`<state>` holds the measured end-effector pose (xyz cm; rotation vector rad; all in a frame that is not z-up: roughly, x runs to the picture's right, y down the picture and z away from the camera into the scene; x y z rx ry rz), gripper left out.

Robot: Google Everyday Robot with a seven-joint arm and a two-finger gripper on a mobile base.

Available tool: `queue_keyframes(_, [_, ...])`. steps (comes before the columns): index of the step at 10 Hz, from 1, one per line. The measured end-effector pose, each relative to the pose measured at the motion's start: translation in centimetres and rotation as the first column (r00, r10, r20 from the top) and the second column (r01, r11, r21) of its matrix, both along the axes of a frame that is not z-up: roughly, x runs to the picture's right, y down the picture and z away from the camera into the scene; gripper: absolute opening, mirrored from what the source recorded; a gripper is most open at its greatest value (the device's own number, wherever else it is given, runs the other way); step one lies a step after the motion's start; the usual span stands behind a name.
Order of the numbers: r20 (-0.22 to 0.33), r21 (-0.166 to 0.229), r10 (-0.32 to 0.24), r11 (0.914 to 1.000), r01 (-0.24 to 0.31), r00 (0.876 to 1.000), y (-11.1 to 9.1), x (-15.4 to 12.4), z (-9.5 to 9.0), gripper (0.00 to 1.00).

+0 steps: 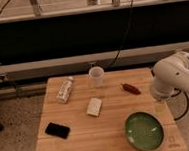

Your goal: Push the ceramic bowl across the table

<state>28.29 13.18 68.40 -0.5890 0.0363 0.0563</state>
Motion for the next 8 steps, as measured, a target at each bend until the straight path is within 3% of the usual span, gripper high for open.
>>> queue_keyframes(5, [-0.003,-0.015,-0.008,0.9999,0.008,1.0,1.4,0.0,0.0,0.8])
queue_keyframes(8, [-0.007,-0.029,-0.006,0.9996,0.006,1.0,1.9,-0.1,0.0,0.72])
